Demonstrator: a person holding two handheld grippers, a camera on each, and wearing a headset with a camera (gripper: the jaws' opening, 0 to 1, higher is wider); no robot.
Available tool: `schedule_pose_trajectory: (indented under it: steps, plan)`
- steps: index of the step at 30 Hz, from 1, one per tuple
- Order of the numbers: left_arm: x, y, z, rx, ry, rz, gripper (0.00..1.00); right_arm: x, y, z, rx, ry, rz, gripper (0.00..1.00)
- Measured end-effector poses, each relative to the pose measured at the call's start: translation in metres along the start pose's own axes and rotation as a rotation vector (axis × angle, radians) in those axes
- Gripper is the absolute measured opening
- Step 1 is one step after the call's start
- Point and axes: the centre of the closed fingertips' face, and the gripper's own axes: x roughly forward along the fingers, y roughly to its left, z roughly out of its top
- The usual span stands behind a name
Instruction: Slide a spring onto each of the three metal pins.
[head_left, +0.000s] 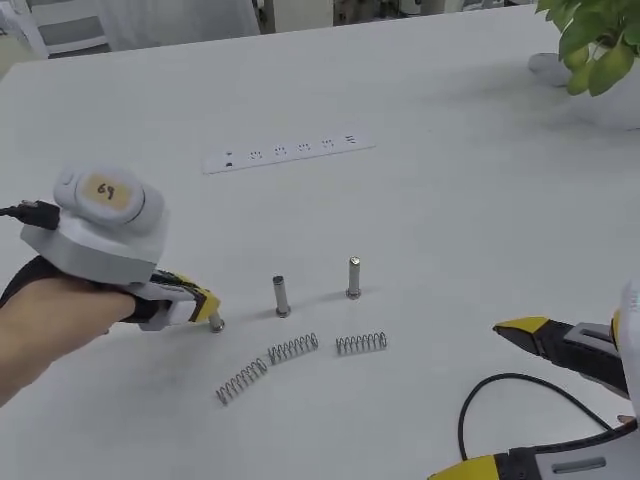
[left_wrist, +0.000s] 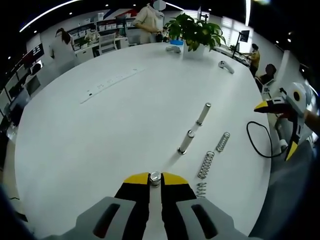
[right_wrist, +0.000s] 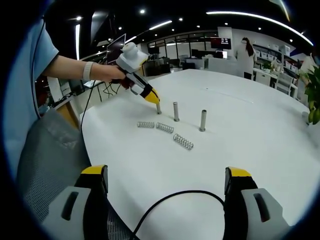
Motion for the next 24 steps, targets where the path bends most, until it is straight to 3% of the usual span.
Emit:
schedule_pose_trajectory:
  steps: [11, 24]
  plan:
    - [0.0014, -0.0014, -0.0011, 0.017, 0.003, -0.007, 0.0, -0.0002, 0.0003, -0.0011, 0.002, 0.003, 0.0, 0.96]
    - [0.0016, 0.0004, -0.0022, 0.03, -0.001, 0.003, 0.13, -0.0001, 0.0, -0.0017, 0.004, 0.003, -0.001, 0.96]
